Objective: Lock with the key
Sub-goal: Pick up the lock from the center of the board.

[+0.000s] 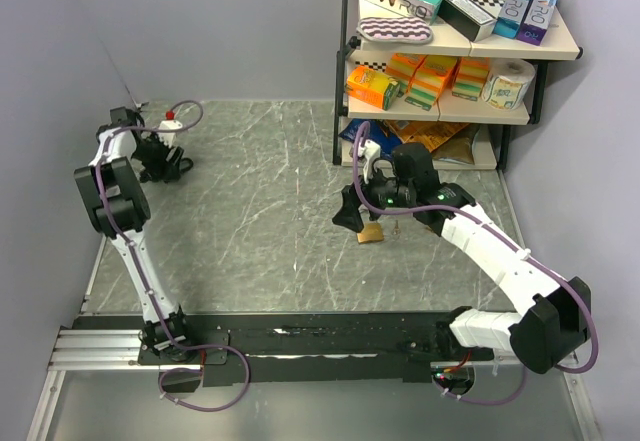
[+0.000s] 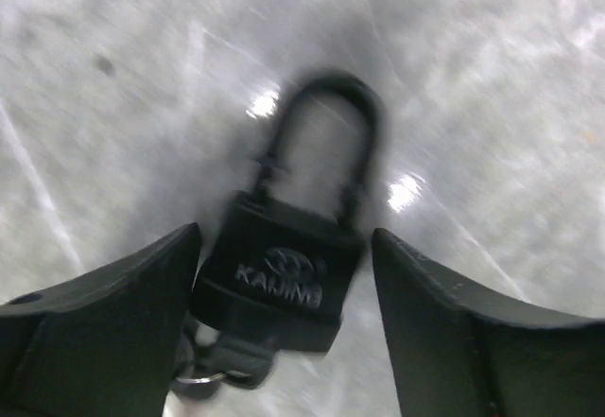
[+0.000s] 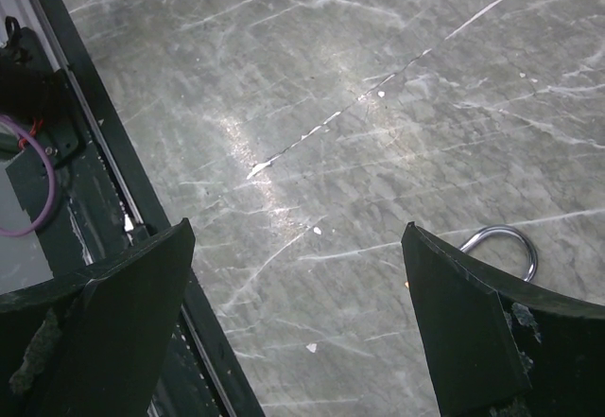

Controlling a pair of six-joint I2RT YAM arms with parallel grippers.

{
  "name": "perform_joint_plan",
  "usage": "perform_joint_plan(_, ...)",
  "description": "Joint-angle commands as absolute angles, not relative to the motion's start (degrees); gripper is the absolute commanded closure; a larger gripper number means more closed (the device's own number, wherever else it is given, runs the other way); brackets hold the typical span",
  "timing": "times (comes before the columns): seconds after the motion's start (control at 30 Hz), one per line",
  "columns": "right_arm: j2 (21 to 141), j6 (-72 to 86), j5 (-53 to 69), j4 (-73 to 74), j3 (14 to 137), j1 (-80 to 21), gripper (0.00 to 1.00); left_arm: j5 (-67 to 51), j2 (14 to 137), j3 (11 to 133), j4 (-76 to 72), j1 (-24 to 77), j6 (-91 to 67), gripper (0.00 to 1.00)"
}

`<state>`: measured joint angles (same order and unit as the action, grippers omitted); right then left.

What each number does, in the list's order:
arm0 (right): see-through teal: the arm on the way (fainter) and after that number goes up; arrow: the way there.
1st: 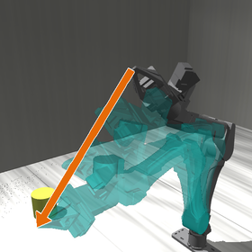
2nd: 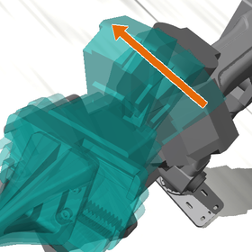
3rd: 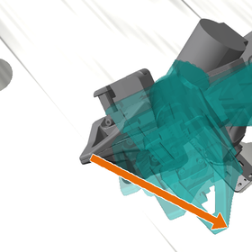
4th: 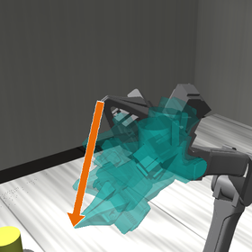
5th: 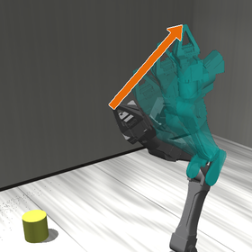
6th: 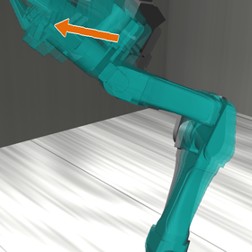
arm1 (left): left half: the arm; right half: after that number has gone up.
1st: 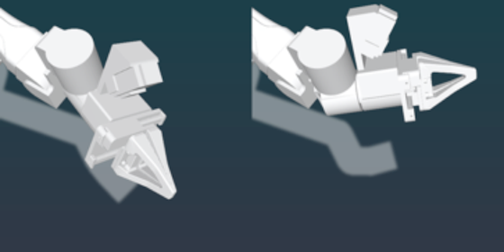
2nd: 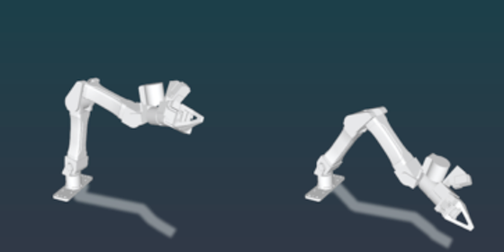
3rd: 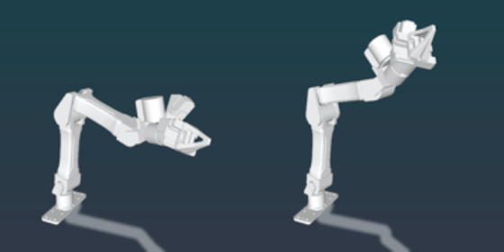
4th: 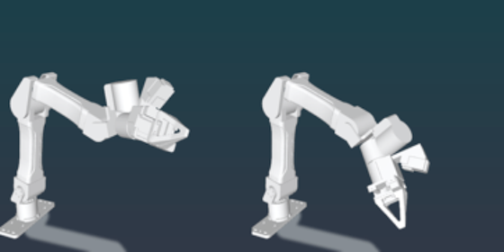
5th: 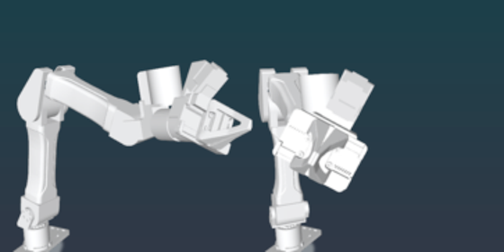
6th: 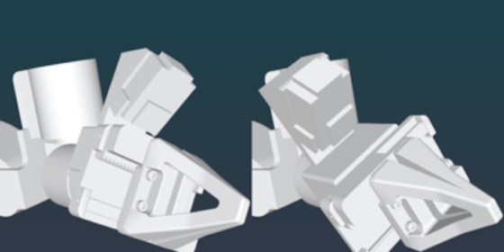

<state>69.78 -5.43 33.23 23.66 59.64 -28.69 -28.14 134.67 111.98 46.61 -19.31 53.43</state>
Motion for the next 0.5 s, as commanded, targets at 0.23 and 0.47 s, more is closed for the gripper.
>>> perform_joint_plan(0.23, 69.8, -5.2, 34.5, 22.2, 60.6, -28.2, 0.01, -19.9, 111.1, 74.4, 32.5, -15.9, 19.5, 0.93)
perform_joint_plan(0.47, 70.2, -4.3, 35.0, 21.7, 60.7, -28.2, 0.01, -12.6, 99.1, 59.8, 29.3, -12.0, -8.2, 0.86)
